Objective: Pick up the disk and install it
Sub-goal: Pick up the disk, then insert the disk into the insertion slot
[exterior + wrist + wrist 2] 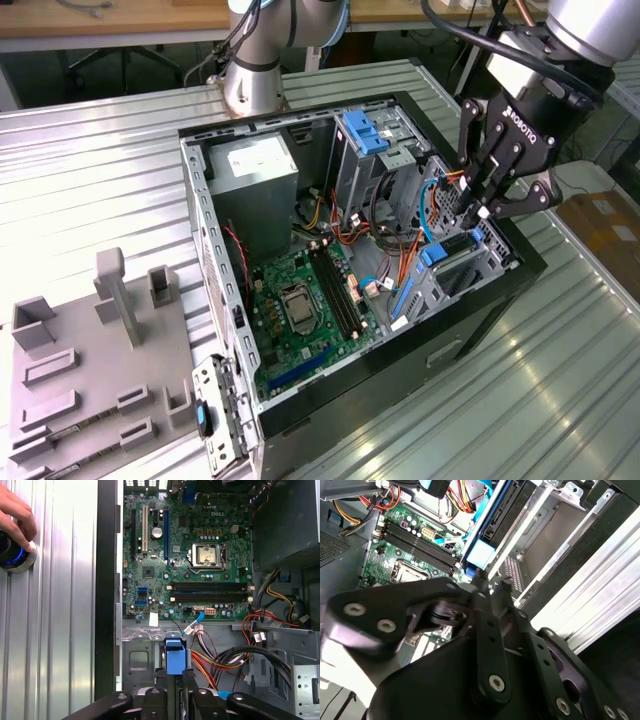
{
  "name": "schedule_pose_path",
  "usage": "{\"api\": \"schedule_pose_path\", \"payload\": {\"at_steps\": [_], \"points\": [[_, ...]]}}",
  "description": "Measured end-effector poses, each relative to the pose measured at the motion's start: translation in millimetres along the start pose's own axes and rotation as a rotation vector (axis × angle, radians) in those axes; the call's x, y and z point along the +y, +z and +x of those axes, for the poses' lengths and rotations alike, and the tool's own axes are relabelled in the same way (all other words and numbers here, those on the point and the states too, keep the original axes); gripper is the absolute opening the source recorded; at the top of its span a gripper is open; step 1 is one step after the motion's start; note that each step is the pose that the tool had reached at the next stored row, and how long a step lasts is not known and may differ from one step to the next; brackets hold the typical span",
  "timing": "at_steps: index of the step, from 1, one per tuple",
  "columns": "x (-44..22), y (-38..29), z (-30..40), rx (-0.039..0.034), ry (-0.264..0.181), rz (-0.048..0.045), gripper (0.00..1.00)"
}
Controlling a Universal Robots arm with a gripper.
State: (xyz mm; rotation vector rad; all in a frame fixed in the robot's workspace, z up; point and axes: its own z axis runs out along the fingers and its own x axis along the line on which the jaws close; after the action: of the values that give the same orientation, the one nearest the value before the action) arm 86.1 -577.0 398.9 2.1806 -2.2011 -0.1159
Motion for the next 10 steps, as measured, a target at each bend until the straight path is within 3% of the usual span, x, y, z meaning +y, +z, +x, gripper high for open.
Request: {"api": "schedule_pose_path", "payload": {"at_steps": [1,2,10], "points": [[0.0,0.1,0.0,0.0,0.0,0.0,0.24],[0.0,0.1,0.0,0.0,0.0,0.0,0.12],[-0.1,1.1,0.0,-0.0001,0.0,0.0,0.11]]}}
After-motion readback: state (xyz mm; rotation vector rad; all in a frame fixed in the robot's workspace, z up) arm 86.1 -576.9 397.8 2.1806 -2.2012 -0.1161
